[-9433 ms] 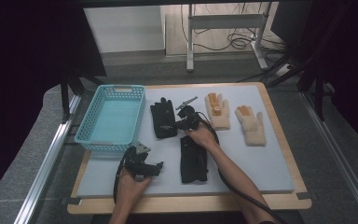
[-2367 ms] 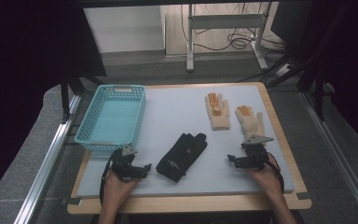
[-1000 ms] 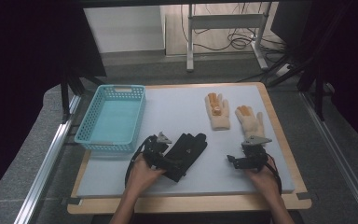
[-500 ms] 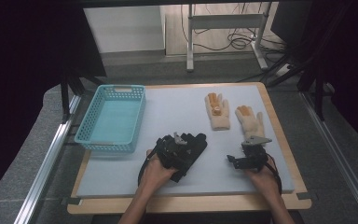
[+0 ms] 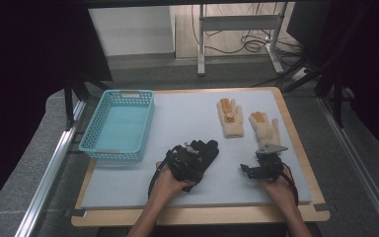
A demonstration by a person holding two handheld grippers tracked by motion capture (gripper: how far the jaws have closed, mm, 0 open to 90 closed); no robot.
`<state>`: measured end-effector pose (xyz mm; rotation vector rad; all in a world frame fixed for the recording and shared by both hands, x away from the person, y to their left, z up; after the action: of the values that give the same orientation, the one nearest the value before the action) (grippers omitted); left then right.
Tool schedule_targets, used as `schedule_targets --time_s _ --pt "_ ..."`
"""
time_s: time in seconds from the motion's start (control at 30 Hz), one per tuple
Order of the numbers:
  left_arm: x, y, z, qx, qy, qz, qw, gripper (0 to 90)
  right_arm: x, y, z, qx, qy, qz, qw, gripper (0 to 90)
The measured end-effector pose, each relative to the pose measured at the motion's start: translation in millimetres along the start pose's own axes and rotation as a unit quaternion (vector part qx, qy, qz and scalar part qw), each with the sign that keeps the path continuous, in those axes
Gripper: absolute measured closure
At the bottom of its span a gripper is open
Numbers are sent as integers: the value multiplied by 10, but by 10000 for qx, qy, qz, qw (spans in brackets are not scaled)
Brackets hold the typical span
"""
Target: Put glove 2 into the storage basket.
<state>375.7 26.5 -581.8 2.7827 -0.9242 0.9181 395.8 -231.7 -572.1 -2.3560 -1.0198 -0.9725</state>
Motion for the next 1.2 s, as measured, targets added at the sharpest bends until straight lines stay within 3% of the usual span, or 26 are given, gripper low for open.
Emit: schedule_targets --time_s 0.13,0.2,0.23,0.3,0.33,0.37,0.43,0.53,0.77,0.87,1.03,1.2 --pt "-6 -37 -35 13 -7 -39 10000 56 0 0 0 -1 -1 1 10000 178" --pt "-14 -90 -70 39 40 -96 9999 170 0 0 0 -5 -2 -5 10000 178" --pt "-19 -121 -87 64 56 -112 9999 295 0 -1 0 -5 -2 -3 10000 178" --pt "-21 -153 -100 100 77 -110 9999 340 0 -1 0 -5 -2 -5 10000 178" --pt "-20 -167 -111 137 79 -106 9998 468 0 -1 0 -6 -3 -7 10000 178" --pt "-16 -182 -120 202 99 -81 9997 468 0 -1 0 -6 -3 -7 10000 178" --pt "-11 -203 -126 258 97 -90 9996 589 -1 0 0 -7 -4 -7 10000 178" --pt "-3 -213 -145 301 150 -32 9994 622 -1 0 0 -6 -4 -6 10000 178" --pt "40 -310 -199 252 197 -209 9993 630 0 0 0 -5 -2 -7 10000 178" --pt "88 -377 -274 144 245 -378 9989 629 -1 0 -1 -5 -2 -7 10000 178" --pt "195 -510 -450 178 378 -447 9981 627 -1 0 -1 -7 -1 -9 10000 178" --pt "305 -691 -625 349 406 -413 9977 624 -1 0 -1 -11 2 -14 10000 178"
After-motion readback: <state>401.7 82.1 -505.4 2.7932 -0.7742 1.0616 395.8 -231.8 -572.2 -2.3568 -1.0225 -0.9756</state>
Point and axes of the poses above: each handheld gripper's, and its own axes: z roughly forward along the jaws, x roughly out of its top, y roughly to its right, the point moved 6 cm from there along z, roughly forward along the jaws, and after that the axes turned 11 degrees about x, right-handed, at the moved point
